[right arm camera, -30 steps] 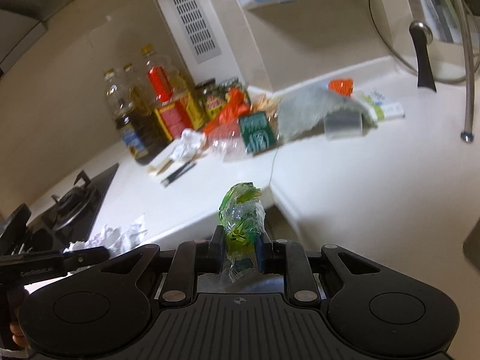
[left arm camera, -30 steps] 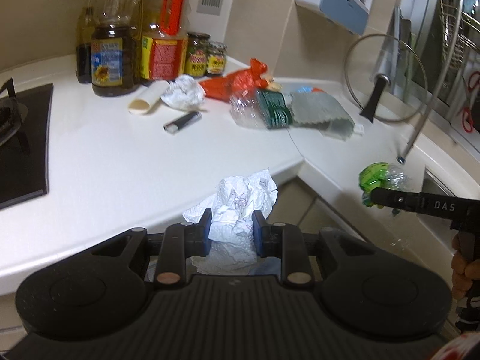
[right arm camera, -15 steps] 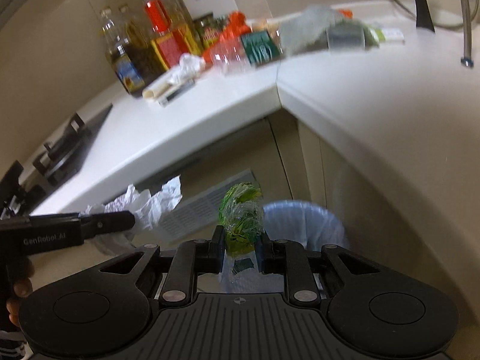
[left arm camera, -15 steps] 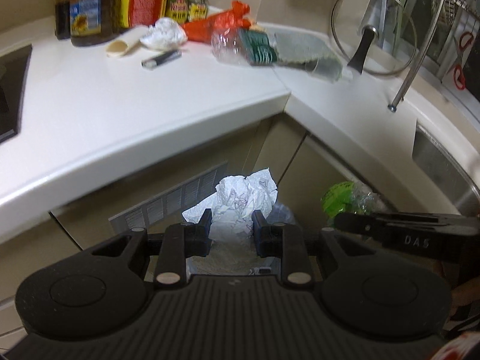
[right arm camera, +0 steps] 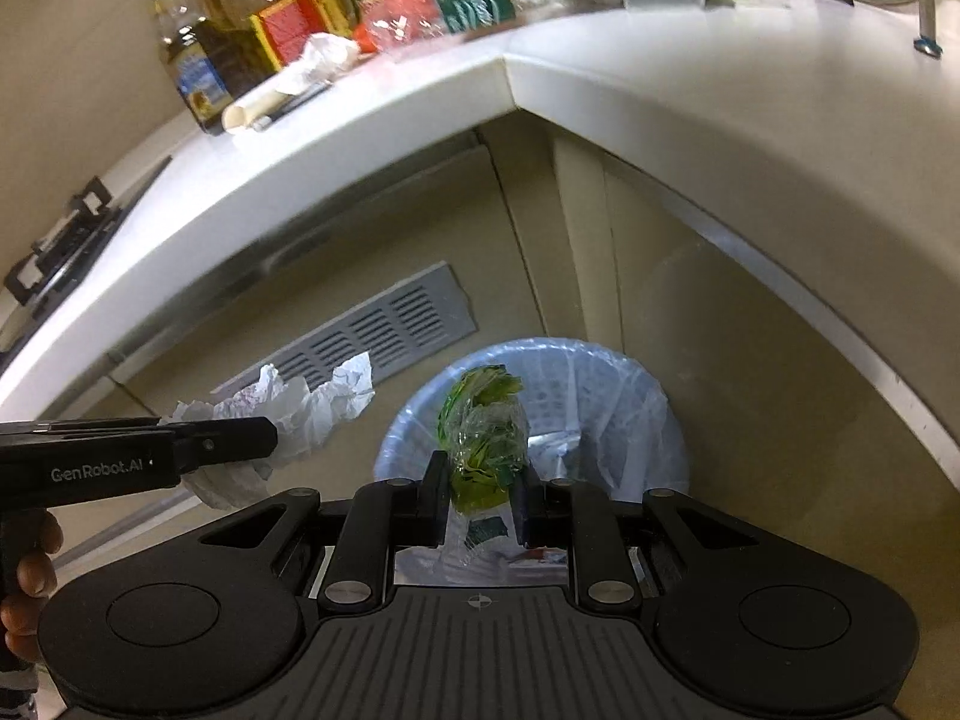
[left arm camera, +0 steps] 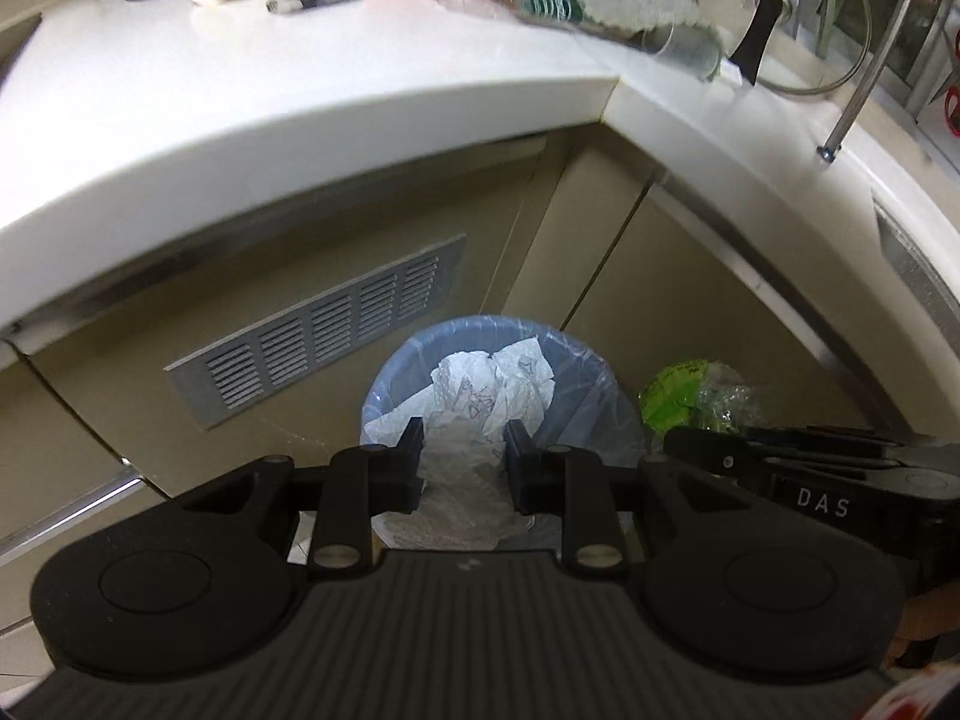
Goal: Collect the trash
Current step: 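Carry the green wrapper and white paper down over the trash bin, then open both grippers to drop the white paper and green wrapper into the bin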
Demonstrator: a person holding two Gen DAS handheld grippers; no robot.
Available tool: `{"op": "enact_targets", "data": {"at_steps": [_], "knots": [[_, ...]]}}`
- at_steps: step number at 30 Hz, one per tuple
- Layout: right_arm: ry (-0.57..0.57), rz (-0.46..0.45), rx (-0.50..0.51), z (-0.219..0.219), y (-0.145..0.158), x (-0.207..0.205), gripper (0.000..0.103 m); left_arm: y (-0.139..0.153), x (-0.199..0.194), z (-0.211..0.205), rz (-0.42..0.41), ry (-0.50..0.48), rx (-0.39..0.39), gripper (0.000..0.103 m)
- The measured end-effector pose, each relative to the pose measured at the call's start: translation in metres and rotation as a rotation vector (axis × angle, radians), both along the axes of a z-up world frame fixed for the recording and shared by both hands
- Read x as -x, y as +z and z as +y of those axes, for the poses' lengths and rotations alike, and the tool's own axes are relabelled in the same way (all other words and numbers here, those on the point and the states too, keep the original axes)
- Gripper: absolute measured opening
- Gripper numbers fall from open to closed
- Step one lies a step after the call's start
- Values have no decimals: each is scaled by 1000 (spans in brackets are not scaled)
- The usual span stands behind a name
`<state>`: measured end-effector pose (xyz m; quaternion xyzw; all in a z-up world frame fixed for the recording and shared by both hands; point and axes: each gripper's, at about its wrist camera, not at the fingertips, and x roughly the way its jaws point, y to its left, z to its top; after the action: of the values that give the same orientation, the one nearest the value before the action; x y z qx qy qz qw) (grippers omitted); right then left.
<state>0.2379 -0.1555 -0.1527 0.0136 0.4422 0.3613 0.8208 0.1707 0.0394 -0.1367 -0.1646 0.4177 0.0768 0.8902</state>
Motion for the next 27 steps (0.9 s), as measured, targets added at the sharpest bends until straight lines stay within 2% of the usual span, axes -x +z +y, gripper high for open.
{"op": "enact_targets", "data": {"at_steps": [14, 27], "knots": [[-64, 9, 32, -2, -39, -25, 21, -60, -50, -9, 94, 19, 35, 24], [-97, 13, 40, 3, -59, -46, 21, -98, -73, -4, 132, 66, 67, 25]]}}
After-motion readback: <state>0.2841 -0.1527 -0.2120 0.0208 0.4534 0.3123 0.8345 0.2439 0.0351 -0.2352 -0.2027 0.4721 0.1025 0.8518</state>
